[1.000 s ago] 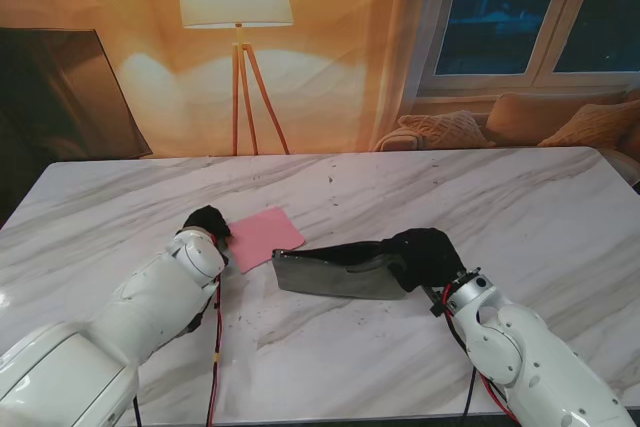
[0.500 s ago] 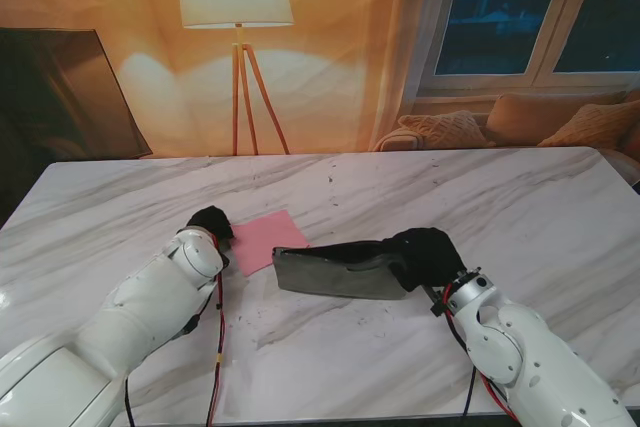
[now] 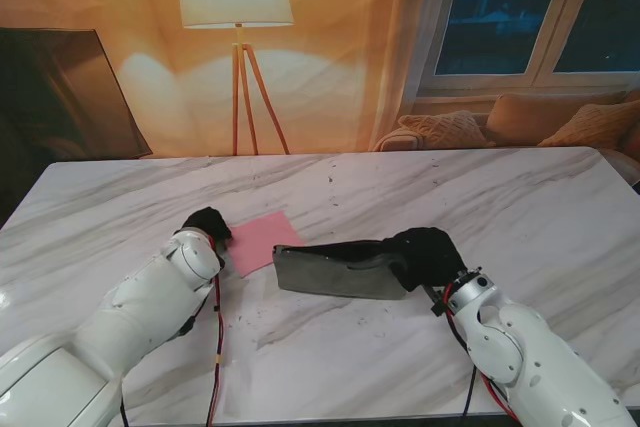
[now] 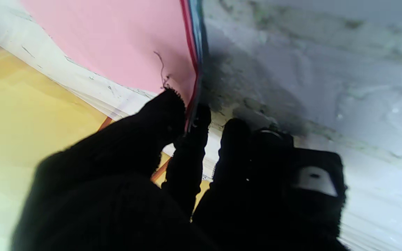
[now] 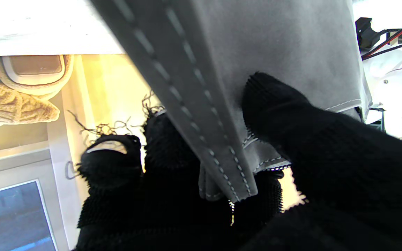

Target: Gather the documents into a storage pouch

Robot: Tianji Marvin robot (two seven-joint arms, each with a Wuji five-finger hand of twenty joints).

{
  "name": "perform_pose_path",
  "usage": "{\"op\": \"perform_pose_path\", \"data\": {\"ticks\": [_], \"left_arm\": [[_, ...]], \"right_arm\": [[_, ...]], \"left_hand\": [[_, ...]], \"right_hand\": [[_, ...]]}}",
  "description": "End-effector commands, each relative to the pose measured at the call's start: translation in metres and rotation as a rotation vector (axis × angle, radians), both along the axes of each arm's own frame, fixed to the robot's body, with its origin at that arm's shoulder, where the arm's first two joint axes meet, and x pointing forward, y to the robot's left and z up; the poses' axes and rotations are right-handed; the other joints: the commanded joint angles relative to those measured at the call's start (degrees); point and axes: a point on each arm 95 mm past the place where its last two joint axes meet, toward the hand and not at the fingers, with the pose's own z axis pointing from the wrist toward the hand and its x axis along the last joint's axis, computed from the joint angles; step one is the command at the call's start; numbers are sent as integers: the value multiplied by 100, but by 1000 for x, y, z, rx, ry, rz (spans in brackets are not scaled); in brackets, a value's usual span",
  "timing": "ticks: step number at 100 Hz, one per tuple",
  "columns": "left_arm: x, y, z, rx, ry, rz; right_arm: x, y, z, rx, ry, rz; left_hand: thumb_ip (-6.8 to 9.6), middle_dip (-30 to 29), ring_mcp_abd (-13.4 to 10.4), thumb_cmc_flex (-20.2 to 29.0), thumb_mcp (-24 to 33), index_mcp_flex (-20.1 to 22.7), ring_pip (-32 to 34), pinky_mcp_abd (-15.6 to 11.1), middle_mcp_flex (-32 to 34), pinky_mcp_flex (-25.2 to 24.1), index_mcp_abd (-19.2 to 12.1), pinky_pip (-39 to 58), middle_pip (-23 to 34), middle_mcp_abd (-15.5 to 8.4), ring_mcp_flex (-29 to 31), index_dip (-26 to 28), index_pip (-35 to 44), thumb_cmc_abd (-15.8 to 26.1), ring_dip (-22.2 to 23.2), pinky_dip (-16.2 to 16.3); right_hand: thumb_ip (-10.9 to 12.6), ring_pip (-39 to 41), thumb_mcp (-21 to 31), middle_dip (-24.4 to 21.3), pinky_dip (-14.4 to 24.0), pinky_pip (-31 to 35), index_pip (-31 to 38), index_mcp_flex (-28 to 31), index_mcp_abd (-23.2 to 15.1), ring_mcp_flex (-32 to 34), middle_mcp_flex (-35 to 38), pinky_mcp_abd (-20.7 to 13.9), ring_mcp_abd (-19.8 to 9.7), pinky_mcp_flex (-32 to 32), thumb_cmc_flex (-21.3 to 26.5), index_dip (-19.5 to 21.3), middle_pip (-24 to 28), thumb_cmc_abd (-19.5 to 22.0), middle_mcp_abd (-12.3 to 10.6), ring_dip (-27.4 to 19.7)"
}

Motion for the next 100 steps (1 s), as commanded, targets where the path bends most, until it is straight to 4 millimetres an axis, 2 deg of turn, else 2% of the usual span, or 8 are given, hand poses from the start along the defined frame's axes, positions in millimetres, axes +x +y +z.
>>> {"op": "perform_pose_path", "data": {"ticks": [1, 20, 32, 45, 55, 64, 78, 100], "left_arm": [[0, -5, -1, -11, 20, -6], [3, -11, -1, -27, 6, 14], [4, -16, 0, -42, 1, 26], [5, -19, -1, -42, 10, 29], [4, -21, -2, -42, 22, 30], [4, -22, -2, -49, 34, 25], [3, -23, -2, -51, 43, 26], [3, -24, -2, -56, 48, 30]], "right_arm": [[0, 0, -1, -12, 9, 0], [-1, 0, -1, -10, 10, 0], [-1, 0, -1, -9, 9, -1], [0, 0, -1, -7, 7, -2], [-1, 0, -1, -7, 6, -2], [-1, 0, -1, -6, 7, -2], [-1, 0, -1, -6, 7, -2], [-1, 0, -1, -6, 9, -2]], "left_hand": [[262, -738, 854, -399, 158, -206, 5, -540, -368, -64, 189, 308, -56, 120, -211, -156, -528, 29, 118, 182], [187, -977, 925, -806, -570, -32, -21, -511, -390, -106, 303, 277, -66, 178, -219, -2, -837, 385, 149, 267], [-123, -1142, 991, -481, -769, 50, -10, -435, -202, -5, 226, 307, -107, 204, -125, 285, -265, 101, 71, 240], [-240, -1284, 1061, -74, -828, 196, -113, -291, 142, -9, 139, 238, -30, 202, -23, 169, 387, -163, -90, 106], [-277, -1373, 1149, 169, -515, 316, -417, -4, 353, -246, 12, -88, -37, 148, 9, 107, 672, -282, -338, -21], [-323, -1071, 1169, 371, -220, 340, -910, 306, 502, -761, -128, -643, -466, 129, -164, 78, 881, -378, -694, -11], [-297, -1316, 1193, 440, 123, 249, -1467, 497, 564, -1237, -127, -1176, -761, 158, -344, 120, 991, -573, -1052, 129], [-182, -1607, 1259, 478, 717, 10, -1882, 600, 861, -1289, 43, -1366, -1073, 296, -253, 370, 1235, -784, -1393, 186]], "right_hand": [[-47, 131, 27, 32, -59, 284, 649, 493, -9, 161, 117, -74, -372, -20, 162, 230, 70, 297, 71, 7], [-48, 131, 25, 30, -60, 283, 650, 494, -7, 161, 110, -73, -372, -22, 161, 231, 66, 300, 71, 7], [-48, 130, 24, 31, -61, 283, 649, 493, -6, 160, 115, -73, -372, -22, 159, 230, 68, 301, 68, 6], [-47, 129, 24, 31, -61, 283, 649, 489, -2, 158, 111, -73, -372, -22, 161, 231, 67, 301, 72, 5], [-48, 126, 22, 32, -62, 282, 649, 489, -10, 156, 115, -73, -371, -24, 159, 232, 70, 302, 55, 4], [-48, 118, 23, 31, -64, 274, 648, 487, -9, 147, 104, -73, -371, -32, 152, 232, 65, 314, 63, 1], [-49, 106, 22, 32, -68, 266, 647, 486, -9, 138, 104, -74, -370, -39, 155, 233, 67, 317, 63, -4], [-49, 93, 13, 32, -71, 258, 645, 482, -7, 132, 103, -74, -366, -45, 159, 233, 67, 320, 68, -9]]}}
